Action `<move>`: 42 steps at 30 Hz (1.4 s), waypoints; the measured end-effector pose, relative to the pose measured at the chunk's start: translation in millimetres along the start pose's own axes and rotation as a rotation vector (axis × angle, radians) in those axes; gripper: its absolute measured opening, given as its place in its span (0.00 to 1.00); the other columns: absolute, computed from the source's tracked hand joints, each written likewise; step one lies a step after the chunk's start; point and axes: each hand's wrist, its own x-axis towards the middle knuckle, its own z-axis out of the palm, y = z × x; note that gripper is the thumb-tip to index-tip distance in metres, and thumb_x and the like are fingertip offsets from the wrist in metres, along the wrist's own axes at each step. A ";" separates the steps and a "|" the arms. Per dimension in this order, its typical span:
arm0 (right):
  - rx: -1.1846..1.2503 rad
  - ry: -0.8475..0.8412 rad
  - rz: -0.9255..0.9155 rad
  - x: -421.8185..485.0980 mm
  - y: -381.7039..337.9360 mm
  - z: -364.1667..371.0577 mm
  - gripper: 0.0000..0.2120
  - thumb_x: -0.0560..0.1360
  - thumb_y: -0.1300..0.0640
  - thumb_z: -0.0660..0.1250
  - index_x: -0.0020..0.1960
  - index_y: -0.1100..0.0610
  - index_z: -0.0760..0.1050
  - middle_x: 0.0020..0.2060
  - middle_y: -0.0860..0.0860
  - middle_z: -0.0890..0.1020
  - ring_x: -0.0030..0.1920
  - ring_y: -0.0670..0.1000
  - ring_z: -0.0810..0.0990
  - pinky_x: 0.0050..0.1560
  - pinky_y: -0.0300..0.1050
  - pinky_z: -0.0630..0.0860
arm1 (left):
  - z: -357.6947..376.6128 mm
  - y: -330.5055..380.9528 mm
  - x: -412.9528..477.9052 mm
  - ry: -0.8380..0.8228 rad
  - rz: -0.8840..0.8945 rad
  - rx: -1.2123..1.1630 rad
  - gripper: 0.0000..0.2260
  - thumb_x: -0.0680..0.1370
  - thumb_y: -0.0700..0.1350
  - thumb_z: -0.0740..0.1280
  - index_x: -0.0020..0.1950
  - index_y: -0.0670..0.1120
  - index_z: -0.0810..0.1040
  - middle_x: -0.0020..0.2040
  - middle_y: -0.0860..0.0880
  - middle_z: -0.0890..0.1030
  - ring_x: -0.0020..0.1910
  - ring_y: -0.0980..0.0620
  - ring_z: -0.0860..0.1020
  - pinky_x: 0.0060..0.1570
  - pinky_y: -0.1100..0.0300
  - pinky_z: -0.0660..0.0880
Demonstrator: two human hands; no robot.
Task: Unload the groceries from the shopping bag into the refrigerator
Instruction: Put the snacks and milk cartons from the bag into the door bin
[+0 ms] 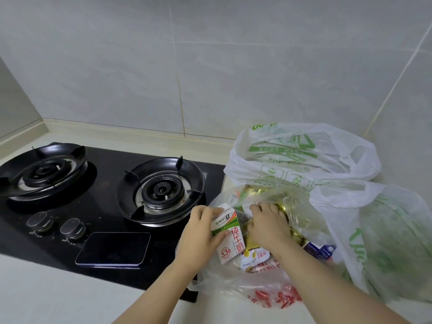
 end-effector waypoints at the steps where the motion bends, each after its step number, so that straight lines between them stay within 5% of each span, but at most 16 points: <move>1: 0.000 0.001 0.000 -1.1 -1.4 1.1 0.21 0.78 0.53 0.56 0.70 0.54 0.62 0.69 0.52 0.65 0.70 0.54 0.60 0.67 0.48 0.60 | 1.0 -1.4 0.5 0.023 0.000 0.000 0.21 0.74 0.48 0.70 0.65 0.49 0.70 0.56 0.57 0.62 0.53 0.59 0.72 0.45 0.72 0.70; 7: -0.063 0.020 -0.018 -17.7 -4.3 12.6 0.20 0.79 0.54 0.53 0.70 0.54 0.61 0.69 0.51 0.65 0.71 0.54 0.59 0.69 0.49 0.58 | 7.6 -3.4 6.1 0.072 -0.007 0.031 0.22 0.73 0.47 0.71 0.65 0.47 0.71 0.61 0.49 0.67 0.56 0.51 0.74 0.54 0.55 0.75; 13: -0.049 0.024 -0.061 -36.2 -2.6 17.0 0.23 0.80 0.52 0.51 0.74 0.54 0.56 0.73 0.49 0.60 0.75 0.51 0.53 0.73 0.50 0.50 | 11.0 -4.1 4.7 0.116 0.023 0.120 0.22 0.73 0.48 0.72 0.65 0.47 0.73 0.61 0.47 0.70 0.54 0.47 0.76 0.52 0.54 0.75; 27: 0.059 0.114 0.112 -7.1 -5.8 15.0 0.19 0.77 0.65 0.53 0.67 0.55 0.64 0.66 0.55 0.65 0.66 0.56 0.62 0.61 0.48 0.64 | 11.1 -8.7 2.7 0.148 -0.087 0.072 0.24 0.74 0.51 0.69 0.68 0.50 0.69 0.61 0.48 0.68 0.53 0.49 0.75 0.52 0.54 0.76; 30: 0.211 0.084 0.192 2.3 -7.1 18.7 0.16 0.77 0.62 0.56 0.65 0.58 0.63 0.66 0.58 0.64 0.67 0.57 0.61 0.60 0.48 0.67 | 10.6 -7.2 2.1 0.135 -0.086 0.091 0.24 0.74 0.51 0.69 0.68 0.50 0.69 0.61 0.48 0.68 0.54 0.49 0.75 0.53 0.54 0.76; 34: 0.246 0.010 0.247 10.3 -7.1 16.6 0.26 0.75 0.53 0.64 0.68 0.61 0.60 0.67 0.60 0.63 0.67 0.59 0.64 0.63 0.49 0.66 | 9.7 -5.5 2.2 0.107 -0.091 0.112 0.24 0.74 0.52 0.69 0.68 0.51 0.68 0.62 0.49 0.67 0.55 0.49 0.74 0.55 0.54 0.74; 42: 0.122 0.219 0.220 -6.9 -9.6 10.6 0.30 0.69 0.49 0.70 0.65 0.58 0.63 0.63 0.55 0.69 0.63 0.55 0.67 0.62 0.45 0.65 | 10.5 -2.5 2.1 0.112 -0.063 0.139 0.24 0.75 0.53 0.68 0.68 0.49 0.69 0.63 0.49 0.68 0.56 0.48 0.74 0.55 0.54 0.73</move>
